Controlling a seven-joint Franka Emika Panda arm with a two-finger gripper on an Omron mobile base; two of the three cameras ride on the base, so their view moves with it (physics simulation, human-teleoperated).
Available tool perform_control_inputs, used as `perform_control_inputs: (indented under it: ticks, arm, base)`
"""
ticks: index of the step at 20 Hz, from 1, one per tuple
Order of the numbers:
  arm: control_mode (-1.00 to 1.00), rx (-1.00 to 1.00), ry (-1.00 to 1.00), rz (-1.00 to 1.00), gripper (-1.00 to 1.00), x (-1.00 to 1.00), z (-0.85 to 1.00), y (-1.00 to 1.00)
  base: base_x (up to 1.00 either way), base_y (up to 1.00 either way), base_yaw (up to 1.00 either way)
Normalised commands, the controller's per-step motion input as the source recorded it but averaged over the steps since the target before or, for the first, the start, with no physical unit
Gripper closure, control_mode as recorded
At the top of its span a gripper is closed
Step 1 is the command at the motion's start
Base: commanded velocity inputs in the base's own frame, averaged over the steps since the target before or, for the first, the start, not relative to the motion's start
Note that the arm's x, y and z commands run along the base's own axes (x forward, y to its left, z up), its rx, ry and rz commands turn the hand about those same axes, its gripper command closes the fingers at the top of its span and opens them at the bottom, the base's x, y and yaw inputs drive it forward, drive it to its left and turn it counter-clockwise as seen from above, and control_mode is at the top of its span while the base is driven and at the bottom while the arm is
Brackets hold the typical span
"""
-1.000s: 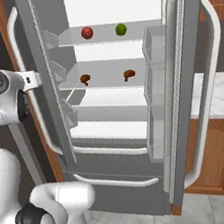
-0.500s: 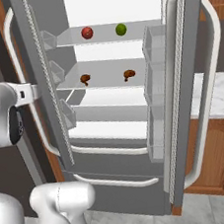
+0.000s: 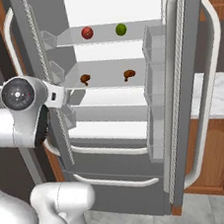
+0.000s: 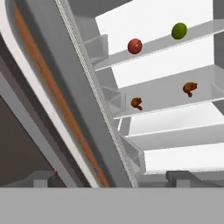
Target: Gather the lime and onion from the fridge and place them on a tray on the dining counter. Then gather the chicken drumsticks from the fridge and place them on the other tray.
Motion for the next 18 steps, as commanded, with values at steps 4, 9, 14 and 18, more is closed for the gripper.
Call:
perform_control_inputs:
  ticks: [4,9,14,18]
  arm:
    - [-1.00,0.21,0.10,0.02,-1.00,0.31,-0.05,-0.52]
    - [-1.00,0.15,0.10,0.00,-1.00,0.68,-0.11,-0.12]
    - [-1.00,0.13,0.07,0.00,-1.00,0.84,-0.13,0.00]
    - [-1.00,0.13,0.03,0.00,-1.00,0.72,-0.16,0.06]
  base:
    - [0.00,0.00,0.00]
    - [0.00,0.00,0.00]
    - [0.00,0.00,0.00]
    - [0.00,0.00,0.00]
